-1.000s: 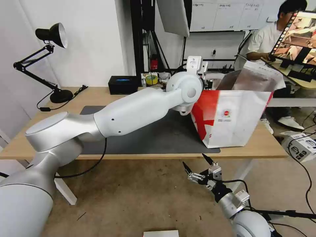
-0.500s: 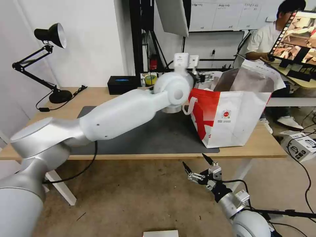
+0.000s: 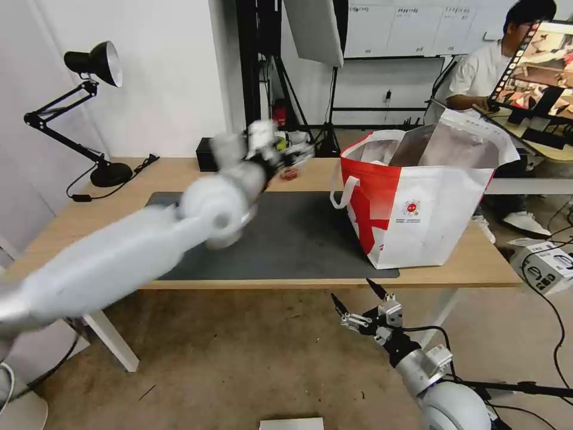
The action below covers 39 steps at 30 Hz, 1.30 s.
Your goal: Pick up the trash from the table and place it into the takeout bag.
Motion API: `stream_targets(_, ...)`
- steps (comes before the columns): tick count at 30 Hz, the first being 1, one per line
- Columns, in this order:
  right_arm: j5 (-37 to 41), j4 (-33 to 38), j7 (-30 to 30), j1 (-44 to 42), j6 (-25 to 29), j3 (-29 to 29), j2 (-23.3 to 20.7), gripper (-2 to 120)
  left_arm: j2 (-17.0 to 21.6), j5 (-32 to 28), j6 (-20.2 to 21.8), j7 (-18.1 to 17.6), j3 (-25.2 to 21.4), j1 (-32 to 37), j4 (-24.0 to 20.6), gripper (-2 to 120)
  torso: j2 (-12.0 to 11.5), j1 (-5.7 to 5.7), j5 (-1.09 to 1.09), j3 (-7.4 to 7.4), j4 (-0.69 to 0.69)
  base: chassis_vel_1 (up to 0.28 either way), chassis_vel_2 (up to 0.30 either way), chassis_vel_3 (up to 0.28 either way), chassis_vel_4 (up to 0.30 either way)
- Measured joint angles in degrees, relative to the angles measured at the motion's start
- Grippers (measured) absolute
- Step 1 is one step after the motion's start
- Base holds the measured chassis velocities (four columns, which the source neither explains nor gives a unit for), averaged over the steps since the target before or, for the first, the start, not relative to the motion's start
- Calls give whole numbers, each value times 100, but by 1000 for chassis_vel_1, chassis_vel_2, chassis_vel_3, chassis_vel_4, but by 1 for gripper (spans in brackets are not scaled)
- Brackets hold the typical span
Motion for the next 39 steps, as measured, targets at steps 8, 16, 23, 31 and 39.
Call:
stream_targets(8,0,0,0,0,0,0,0,100,928,1077,-550,781,-2265,2784,-363,100,0,-1,3,-1,4,0,0,0,0)
stream_targets(16,0,0,0,0,0,0,0,100,507,1952,-1179,795,-3508,4505,-459,100,0,0,4,0,-4,0,0,0,0)
stream_targets(23,0,0,1,0,0,0,0,100,-139,2729,-1379,1173,-4312,5641,-358,100,0,0,4,0,-2,0,0,0,0)
stream_targets(31,0,0,0,0,0,0,0,100,-1341,4084,-1528,1624,-5307,7301,-422,100,1,-1,5,0,0,0,0,0,0)
stream_targets(39,0,0,1,0,0,0,0,100,-1953,4609,-1824,2164,-5567,8062,-306,100,1,0,5,0,-1,0,0,0,0)
